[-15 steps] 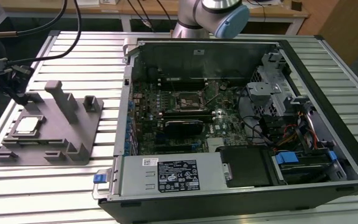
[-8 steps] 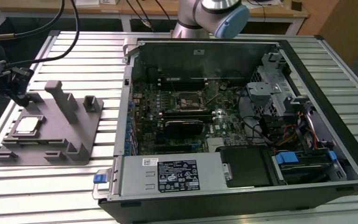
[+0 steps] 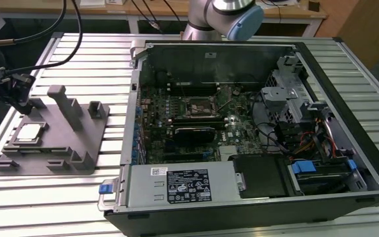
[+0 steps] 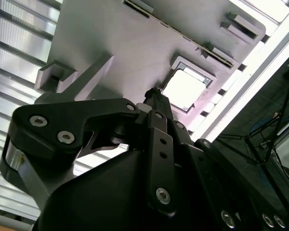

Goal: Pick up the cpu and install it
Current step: 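Pick up the cpu and move it towards the insertion slot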

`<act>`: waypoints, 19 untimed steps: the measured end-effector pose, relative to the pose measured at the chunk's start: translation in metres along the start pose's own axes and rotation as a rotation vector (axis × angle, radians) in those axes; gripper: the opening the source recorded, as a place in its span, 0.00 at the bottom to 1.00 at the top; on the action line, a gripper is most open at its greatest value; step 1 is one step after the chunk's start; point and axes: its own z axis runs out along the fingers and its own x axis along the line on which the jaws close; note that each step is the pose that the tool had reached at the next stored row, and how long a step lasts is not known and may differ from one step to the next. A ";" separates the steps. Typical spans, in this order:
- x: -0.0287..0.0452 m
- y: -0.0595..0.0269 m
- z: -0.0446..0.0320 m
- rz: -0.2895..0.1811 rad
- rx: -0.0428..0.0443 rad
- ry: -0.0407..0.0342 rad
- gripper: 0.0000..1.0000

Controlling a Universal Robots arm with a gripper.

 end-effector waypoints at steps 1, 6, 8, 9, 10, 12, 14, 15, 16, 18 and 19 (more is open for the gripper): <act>0.0008 -0.0001 0.0009 0.000 0.0000 -0.0005 0.11; 0.0056 -0.0007 0.0048 0.000 -0.0003 -0.0025 0.11; 0.0078 -0.0009 0.0059 0.000 -0.0002 -0.0026 0.11; 0.0088 -0.0010 0.0063 0.000 -0.0002 -0.0025 0.11; 0.0095 -0.0011 0.0067 0.000 -0.0003 -0.0025 0.11; 0.0108 -0.0013 0.0075 0.000 -0.0003 -0.0025 0.11; 0.0125 -0.0014 0.0083 0.000 -0.0003 -0.0026 0.11; 0.0132 -0.0015 0.0088 0.000 -0.0003 -0.0025 0.11; 0.0139 -0.0016 0.0094 0.000 -0.0003 -0.0026 0.11; 0.0154 -0.0018 0.0109 0.000 -0.0003 -0.0025 0.11; 0.0164 -0.0019 0.0117 0.000 -0.0003 -0.0025 0.11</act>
